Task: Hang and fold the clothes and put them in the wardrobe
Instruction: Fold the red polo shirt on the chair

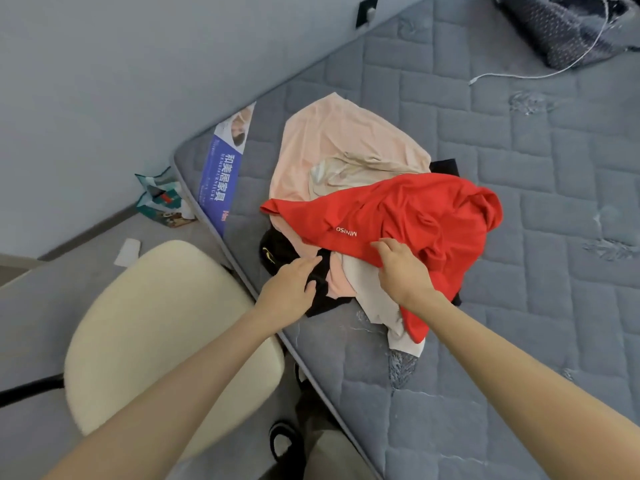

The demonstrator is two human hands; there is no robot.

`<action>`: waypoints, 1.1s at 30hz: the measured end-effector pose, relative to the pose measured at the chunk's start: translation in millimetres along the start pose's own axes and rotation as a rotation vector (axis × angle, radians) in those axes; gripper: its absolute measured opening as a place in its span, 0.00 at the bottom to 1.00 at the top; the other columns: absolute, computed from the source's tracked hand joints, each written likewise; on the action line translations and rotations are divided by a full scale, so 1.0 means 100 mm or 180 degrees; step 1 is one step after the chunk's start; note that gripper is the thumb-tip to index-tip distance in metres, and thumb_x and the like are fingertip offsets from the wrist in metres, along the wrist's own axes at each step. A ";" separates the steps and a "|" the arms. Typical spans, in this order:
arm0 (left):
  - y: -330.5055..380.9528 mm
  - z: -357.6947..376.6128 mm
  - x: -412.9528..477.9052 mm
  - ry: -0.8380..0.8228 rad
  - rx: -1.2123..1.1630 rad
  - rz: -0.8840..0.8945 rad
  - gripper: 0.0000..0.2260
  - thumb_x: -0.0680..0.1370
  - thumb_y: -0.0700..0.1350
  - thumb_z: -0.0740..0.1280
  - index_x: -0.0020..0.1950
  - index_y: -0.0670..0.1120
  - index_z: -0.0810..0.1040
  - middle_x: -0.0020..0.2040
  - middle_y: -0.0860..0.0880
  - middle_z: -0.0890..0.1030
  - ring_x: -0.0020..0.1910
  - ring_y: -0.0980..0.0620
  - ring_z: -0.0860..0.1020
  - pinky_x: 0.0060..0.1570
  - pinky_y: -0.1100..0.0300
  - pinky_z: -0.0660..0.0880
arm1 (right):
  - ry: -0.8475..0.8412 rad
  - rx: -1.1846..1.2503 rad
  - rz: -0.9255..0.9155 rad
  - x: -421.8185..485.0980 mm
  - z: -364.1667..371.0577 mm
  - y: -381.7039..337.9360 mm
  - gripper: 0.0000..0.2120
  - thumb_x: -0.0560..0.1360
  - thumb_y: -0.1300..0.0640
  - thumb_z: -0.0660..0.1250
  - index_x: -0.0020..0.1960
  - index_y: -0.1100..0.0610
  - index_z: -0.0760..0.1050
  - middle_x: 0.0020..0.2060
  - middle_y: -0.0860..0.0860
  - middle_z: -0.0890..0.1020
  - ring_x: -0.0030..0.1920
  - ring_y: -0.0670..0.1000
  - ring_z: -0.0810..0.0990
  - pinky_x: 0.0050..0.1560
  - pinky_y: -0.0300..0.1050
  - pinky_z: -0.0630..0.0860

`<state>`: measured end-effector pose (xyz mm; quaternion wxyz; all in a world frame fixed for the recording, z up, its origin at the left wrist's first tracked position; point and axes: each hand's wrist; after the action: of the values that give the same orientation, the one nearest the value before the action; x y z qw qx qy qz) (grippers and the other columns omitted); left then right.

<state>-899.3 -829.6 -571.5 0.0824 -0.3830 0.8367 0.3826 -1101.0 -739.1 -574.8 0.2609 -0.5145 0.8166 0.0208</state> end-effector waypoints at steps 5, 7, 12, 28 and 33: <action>-0.09 0.29 0.52 -0.0086 0.0386 0.0453 0.27 0.81 0.39 0.58 0.78 0.46 0.52 0.78 0.50 0.54 0.76 0.52 0.54 0.71 0.63 0.54 | 0.0006 -0.0615 -0.0080 0.29 0.35 0.26 0.38 0.71 0.70 0.62 0.76 0.50 0.54 0.73 0.53 0.59 0.68 0.56 0.63 0.60 0.47 0.69; -0.07 0.33 0.69 -0.0068 0.0699 0.0646 0.29 0.81 0.38 0.58 0.78 0.46 0.49 0.79 0.50 0.49 0.77 0.53 0.49 0.71 0.64 0.53 | 0.0226 -0.0737 -0.0146 0.34 0.42 0.32 0.34 0.71 0.70 0.62 0.73 0.51 0.60 0.71 0.53 0.61 0.64 0.56 0.65 0.57 0.48 0.70; -0.03 0.25 0.90 -0.0096 0.1073 0.0449 0.29 0.81 0.40 0.58 0.79 0.46 0.47 0.79 0.48 0.48 0.76 0.48 0.50 0.74 0.52 0.53 | 0.0485 -0.0388 -0.0382 0.41 0.33 0.42 0.14 0.78 0.64 0.61 0.63 0.56 0.70 0.60 0.50 0.74 0.60 0.54 0.69 0.55 0.46 0.67; 0.45 -0.72 0.07 0.0876 -0.0710 0.1083 0.13 0.73 0.50 0.69 0.56 0.56 0.72 0.47 0.64 0.74 0.47 0.66 0.73 0.49 0.64 0.72 | 0.0940 0.3551 -0.0747 -0.42 -1.79 -0.67 0.05 0.81 0.58 0.61 0.47 0.52 0.73 0.34 0.47 0.71 0.37 0.44 0.69 0.41 0.40 0.68; 0.24 -1.08 -0.60 0.1074 -0.1562 0.0204 0.08 0.73 0.42 0.69 0.36 0.52 0.75 0.31 0.66 0.79 0.32 0.69 0.75 0.34 0.67 0.72 | 0.0841 0.3745 -0.0983 -0.74 -2.02 -1.09 0.04 0.80 0.58 0.62 0.49 0.54 0.75 0.39 0.48 0.79 0.40 0.43 0.75 0.43 0.37 0.74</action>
<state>-857.4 -860.7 -457.0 -0.1650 -0.4230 0.7328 0.5068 -1065.8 -790.0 -341.5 0.3975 -0.3949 0.6327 -0.5345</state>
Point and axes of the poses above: each hand's wrist, its own x-axis towards the middle knuckle, its own z-axis out of the palm, y = z × x
